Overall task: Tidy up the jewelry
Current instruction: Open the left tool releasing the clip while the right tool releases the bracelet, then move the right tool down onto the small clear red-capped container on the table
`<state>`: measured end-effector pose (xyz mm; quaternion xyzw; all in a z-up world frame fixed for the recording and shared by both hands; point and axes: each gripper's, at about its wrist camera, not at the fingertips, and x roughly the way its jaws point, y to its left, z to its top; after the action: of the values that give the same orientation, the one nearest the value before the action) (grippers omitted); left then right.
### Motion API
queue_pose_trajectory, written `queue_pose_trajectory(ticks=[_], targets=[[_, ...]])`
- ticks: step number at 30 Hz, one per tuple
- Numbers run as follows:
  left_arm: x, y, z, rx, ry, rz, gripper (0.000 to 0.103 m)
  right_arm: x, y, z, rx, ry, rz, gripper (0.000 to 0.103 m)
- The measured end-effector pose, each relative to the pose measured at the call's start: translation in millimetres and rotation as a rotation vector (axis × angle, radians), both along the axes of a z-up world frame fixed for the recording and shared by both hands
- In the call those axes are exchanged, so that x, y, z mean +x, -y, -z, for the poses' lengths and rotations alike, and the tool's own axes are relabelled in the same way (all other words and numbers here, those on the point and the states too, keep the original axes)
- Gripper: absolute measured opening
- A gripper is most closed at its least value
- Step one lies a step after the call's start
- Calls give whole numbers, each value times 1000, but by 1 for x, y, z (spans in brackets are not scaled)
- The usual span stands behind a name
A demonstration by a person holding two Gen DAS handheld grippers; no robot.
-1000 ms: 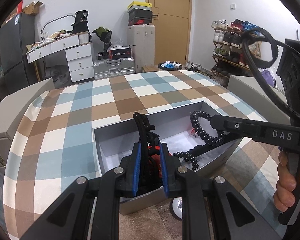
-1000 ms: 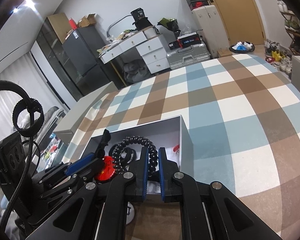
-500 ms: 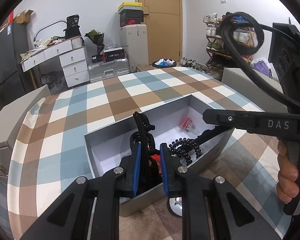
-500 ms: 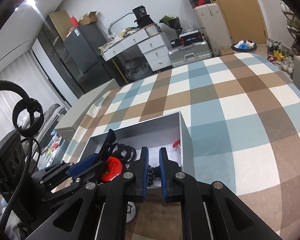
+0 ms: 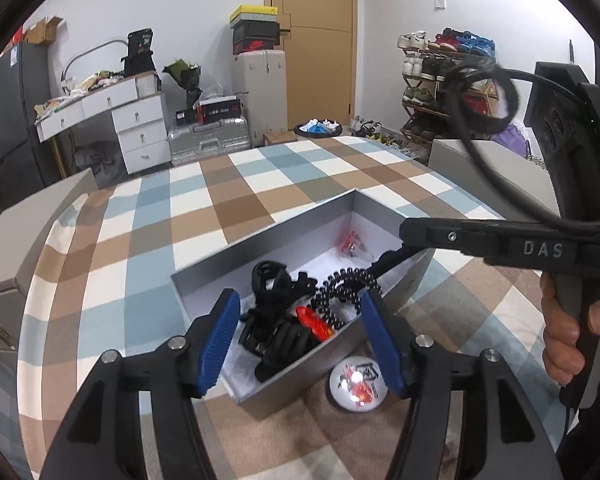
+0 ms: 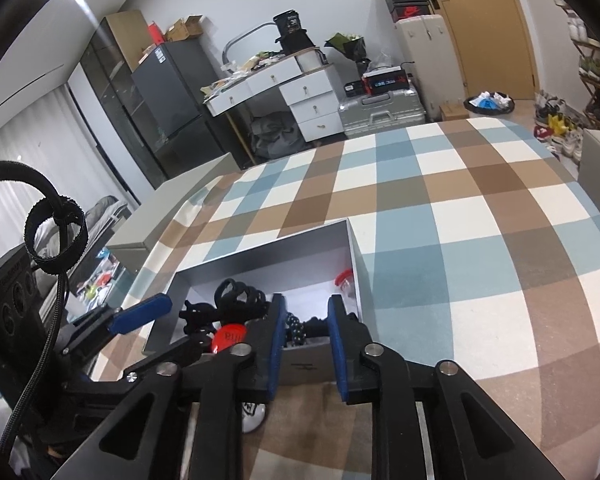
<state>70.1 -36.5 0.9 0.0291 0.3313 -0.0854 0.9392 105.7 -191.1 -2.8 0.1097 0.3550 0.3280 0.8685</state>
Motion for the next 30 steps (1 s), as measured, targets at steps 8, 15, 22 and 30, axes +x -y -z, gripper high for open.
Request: queue_pose_trajectory(ticks=[8, 15, 22, 30], targets=[[-10, -8, 4, 25, 9, -1, 59, -5, -8, 0, -40, 0, -20, 24], [-8, -27, 8, -4, -12, -63, 59, -9, -15, -2, -70, -36, -39, 25], [-25, -27, 0, -65, -11, -65, 60, -26, -6, -17, -82, 13, -59, 53], [-47, -21, -4, -90, -4, -91, 90, -47, 10, -24, -102, -14, -71, 98]])
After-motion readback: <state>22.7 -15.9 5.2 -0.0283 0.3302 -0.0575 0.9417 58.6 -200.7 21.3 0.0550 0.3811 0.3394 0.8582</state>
